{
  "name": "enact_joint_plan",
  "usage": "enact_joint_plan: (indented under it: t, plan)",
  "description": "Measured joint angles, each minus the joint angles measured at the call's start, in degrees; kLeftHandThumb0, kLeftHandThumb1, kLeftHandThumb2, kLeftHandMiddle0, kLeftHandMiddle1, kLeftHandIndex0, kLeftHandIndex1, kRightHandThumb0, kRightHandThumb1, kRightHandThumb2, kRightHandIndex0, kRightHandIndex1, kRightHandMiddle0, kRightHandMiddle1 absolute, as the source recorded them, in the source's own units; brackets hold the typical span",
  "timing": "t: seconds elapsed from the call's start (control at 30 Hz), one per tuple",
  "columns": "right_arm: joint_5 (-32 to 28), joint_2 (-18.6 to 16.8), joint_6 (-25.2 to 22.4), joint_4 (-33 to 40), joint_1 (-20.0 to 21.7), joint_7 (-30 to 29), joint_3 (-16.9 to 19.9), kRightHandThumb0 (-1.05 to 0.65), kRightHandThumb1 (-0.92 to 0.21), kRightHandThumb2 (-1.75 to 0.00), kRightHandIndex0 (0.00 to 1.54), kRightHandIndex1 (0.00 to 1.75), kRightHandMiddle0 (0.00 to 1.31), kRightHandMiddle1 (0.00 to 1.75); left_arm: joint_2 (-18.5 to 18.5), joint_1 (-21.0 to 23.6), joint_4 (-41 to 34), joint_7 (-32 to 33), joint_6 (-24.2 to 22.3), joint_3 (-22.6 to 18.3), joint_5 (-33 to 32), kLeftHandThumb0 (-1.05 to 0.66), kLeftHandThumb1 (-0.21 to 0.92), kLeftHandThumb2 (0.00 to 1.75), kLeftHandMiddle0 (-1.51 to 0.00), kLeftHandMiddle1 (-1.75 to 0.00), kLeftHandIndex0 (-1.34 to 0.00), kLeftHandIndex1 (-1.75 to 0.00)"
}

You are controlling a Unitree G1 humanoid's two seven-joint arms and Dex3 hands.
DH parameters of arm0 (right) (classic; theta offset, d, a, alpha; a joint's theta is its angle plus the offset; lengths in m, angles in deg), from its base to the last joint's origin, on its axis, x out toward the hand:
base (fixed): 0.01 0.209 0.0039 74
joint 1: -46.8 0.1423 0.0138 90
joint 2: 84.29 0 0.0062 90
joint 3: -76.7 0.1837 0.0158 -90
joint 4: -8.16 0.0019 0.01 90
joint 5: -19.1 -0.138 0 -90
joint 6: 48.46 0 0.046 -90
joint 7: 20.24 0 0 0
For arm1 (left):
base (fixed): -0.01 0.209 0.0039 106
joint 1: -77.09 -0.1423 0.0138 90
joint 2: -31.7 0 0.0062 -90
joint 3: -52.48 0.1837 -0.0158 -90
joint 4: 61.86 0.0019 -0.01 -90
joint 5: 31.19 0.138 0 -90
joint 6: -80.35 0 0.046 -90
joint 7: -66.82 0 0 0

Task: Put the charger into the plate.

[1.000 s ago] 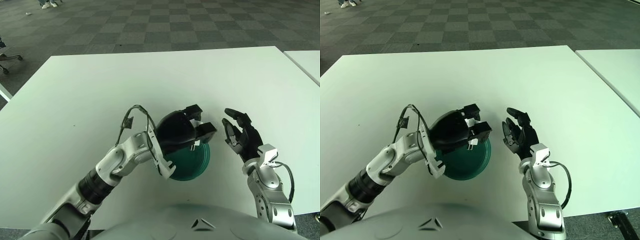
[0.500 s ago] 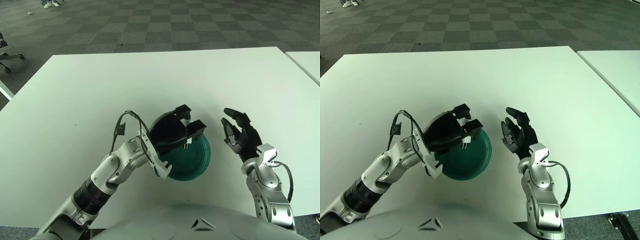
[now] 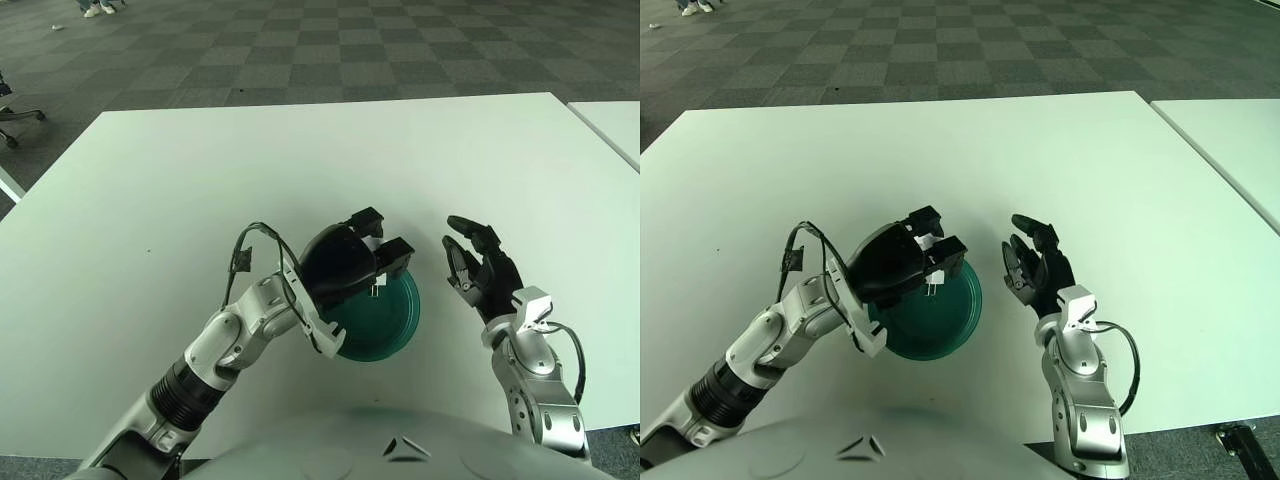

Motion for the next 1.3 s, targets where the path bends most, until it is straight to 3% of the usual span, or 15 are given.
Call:
enact_joint_plan:
  t: [0.1, 0.2, 0.27, 0.33, 0.37, 0.47, 0.67, 0.7, 0.77, 0.9, 1.03, 1.3]
  plan:
    - [0.0, 0.0, -0.1, 0.0, 0.1, 0.0, 0.0, -0.56, -0.87, -0.54, 0.29, 0.0, 0.0, 0.84, 0.2, -0.3, 0.0, -1.7, -0.8, 0.0, -0.7, -0.01, 0.21, 1.42, -0.61, -1.74, -0.59, -1.67]
    - [0.0, 0.0, -0.2, 0.0, 0.1, 0.0, 0.0, -0.56, -0.87, -0.54, 0.29, 0.0, 0.0, 0.84, 0.4, -0.9, -0.1, -4.1, -2.1, 0.0, -2.4, -0.01, 0.34, 1.29, -0.5, -1.74, -0.48, -1.72]
    - [0.1, 0.0, -0.2, 0.0, 0.2, 0.0, 0.0, -0.56, -0.87, -0.54, 0.29, 0.0, 0.0, 0.84, 0.4, -1.2, -0.4, -6.6, -3.2, 0.1, -3.4, -0.23, 0.58, 0.94, -0.54, -1.75, -0.4, -1.7]
    - [0.1, 0.0, -0.3, 0.0, 0.3, -0.1, 0.0, -0.56, -0.87, -0.54, 0.29, 0.0, 0.0, 0.84, 0.4, -1.3, -0.7, -9.5, -4.4, 0.2, -4.6, -0.3, 0.71, 0.76, -0.49, -1.75, -0.34, -1.7]
    - [0.1, 0.0, -0.3, 0.0, 0.4, -0.2, -0.1, -0.56, -0.87, -0.54, 0.29, 0.0, 0.0, 0.84, 0.3, -1.3, -0.9, -11.1, -5.1, 0.2, -5.0, -0.48, 0.79, 0.67, -0.46, -1.75, -0.27, -1.65]
    - [0.1, 0.0, -0.3, 0.0, 0.6, -0.3, -0.1, -0.56, -0.87, -0.54, 0.29, 0.0, 0.0, 0.84, 0.0, -1.3, -1.5, -14.9, -6.7, 0.3, -6.1, -0.72, 0.88, 0.58, -0.4, -1.75, -0.17, -1.59]
    - [0.1, 0.0, -0.5, 0.0, 0.9, -0.4, -0.1, -0.56, -0.87, -0.54, 0.29, 0.0, 0.0, 0.84, -1.7, -0.4, -3.0, -24.1, -9.2, 0.8, -7.1, -0.89, 0.92, 0.65, -0.13, -1.75, -0.05, -1.53]
    - [0.1, 0.0, -0.5, 0.0, 1.0, -0.4, -0.1, -0.56, -0.87, -0.54, 0.29, 0.0, 0.0, 0.84, -2.0, -0.1, -3.2, -25.5, -9.5, 1.0, -7.1, -0.9, 0.92, 0.66, -0.12, -1.68, -0.04, -1.48]
    - [0.1, 0.0, -0.5, 0.0, 1.1, -0.4, -0.1, -0.56, -0.87, -0.54, 0.29, 0.0, 0.0, 0.84, -2.6, 0.4, -4.0, -28.8, -10.3, 1.3, -7.1, -0.93, 0.92, 0.69, -0.12, -1.48, -0.02, -1.34]
    - [0.1, 0.0, -0.7, 0.0, 1.3, -0.4, 0.0, -0.56, -0.87, -0.54, 0.29, 0.0, 0.0, 0.84, -3.6, 1.7, -5.4, -34.6, -11.7, 1.7, -7.4, -0.95, 0.92, 0.71, -0.14, -1.3, 0.0, -1.24]
    - [0.1, 0.0, -0.7, 0.0, 1.3, -0.4, 0.0, -0.56, -0.87, -0.54, 0.29, 0.0, 0.0, 0.84, -4.1, 2.7, -6.5, -38.7, -12.6, 1.9, -8.7, -0.94, 0.92, 0.72, -0.21, -0.99, 0.0, -1.05]
    - [0.1, 0.0, -0.8, 0.0, 1.9, -0.4, 0.1, -0.56, -0.87, -0.53, 0.29, 0.0, 0.0, 0.84, -4.2, 4.5, -7.4, -42.3, -13.4, 1.9, -11.5, -0.9, 0.92, 0.71, -0.28, -0.7, 0.0, -0.89]
